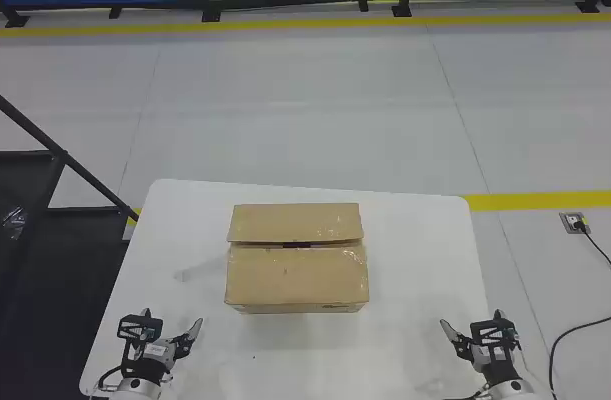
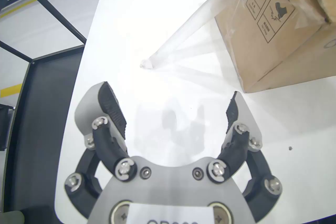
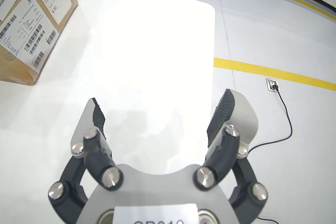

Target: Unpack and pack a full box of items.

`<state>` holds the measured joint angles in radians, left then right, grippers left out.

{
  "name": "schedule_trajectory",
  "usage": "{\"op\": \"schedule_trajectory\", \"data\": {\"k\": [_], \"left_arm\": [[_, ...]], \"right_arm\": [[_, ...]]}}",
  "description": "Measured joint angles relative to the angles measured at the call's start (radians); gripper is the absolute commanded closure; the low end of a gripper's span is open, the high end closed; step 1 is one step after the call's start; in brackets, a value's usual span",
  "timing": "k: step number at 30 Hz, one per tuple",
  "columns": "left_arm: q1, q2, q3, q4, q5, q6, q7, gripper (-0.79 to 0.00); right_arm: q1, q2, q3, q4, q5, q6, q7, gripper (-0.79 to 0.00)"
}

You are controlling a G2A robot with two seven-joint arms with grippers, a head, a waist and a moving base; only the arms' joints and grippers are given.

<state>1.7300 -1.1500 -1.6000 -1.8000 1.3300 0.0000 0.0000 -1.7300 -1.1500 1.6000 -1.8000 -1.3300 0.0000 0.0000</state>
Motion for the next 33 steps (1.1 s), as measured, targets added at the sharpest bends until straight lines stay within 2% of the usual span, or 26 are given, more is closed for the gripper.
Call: {"op": "schedule_trajectory", "data": {"k": [17,22,26,33], "left_arm": [[0.000,0.000,0.000,0.000,-0.001,-0.001,0.000,-0.785],[-0.017,-0.004,-0.003,0.020,-0.045,-0.022,0.039,-0.785],[-0.007,-0.005,-0.030,0.001,-0.087,-0.036,0.089,-0.785],[0.021,-0.004,-0.099,-0.058,-0.108,-0.062,0.135,-0.785]], "right_arm": [[0.000,0.000,0.000,0.000,0.000,0.000,0.000,-0.785],[0.034,-0.001,-0.022,0.009,-0.011,-0.037,0.013,-0.785],[0.071,-0.006,-0.055,-0.015,-0.005,-0.050,-0.002,-0.785],[0.099,-0.019,-0.140,-0.102,-0.080,0.002,-0.070,-0.785]]}}
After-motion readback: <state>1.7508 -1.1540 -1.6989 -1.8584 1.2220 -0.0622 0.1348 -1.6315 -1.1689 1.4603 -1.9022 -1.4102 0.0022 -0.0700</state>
